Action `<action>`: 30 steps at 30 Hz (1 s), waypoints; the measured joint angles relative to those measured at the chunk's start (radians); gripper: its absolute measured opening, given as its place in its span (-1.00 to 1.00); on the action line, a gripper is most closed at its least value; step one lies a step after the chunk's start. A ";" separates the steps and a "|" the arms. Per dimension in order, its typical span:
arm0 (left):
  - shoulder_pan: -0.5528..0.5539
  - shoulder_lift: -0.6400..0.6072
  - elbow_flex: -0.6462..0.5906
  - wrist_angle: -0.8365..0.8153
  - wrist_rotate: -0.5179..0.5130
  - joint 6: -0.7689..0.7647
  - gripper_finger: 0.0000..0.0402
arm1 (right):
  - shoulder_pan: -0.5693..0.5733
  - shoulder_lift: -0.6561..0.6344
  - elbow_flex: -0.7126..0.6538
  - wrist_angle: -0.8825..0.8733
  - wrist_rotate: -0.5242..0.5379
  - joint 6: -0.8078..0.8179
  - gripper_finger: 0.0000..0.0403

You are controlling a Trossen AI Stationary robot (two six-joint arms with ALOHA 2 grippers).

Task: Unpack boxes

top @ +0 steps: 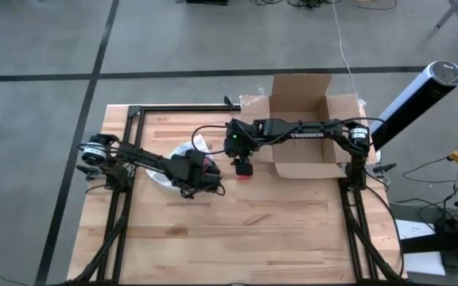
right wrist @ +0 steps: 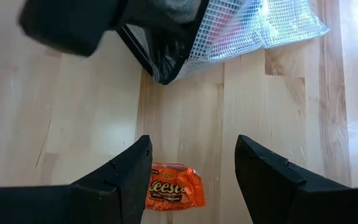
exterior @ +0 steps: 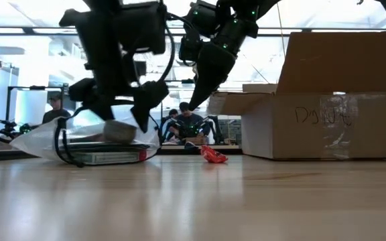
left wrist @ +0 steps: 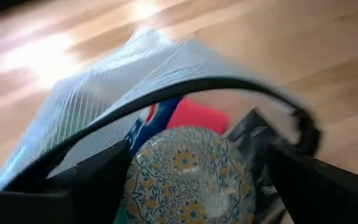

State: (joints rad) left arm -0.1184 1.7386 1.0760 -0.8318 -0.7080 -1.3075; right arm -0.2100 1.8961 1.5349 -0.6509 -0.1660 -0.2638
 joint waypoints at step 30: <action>-0.028 0.010 0.211 0.199 0.023 0.700 0.75 | -0.112 0.000 0.000 -0.145 -0.002 -0.036 -0.01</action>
State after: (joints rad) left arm -0.1463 1.7489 1.2865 -0.6328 -0.6852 -0.6074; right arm -0.3221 1.8957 1.5352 -0.7959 -0.1677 -0.3000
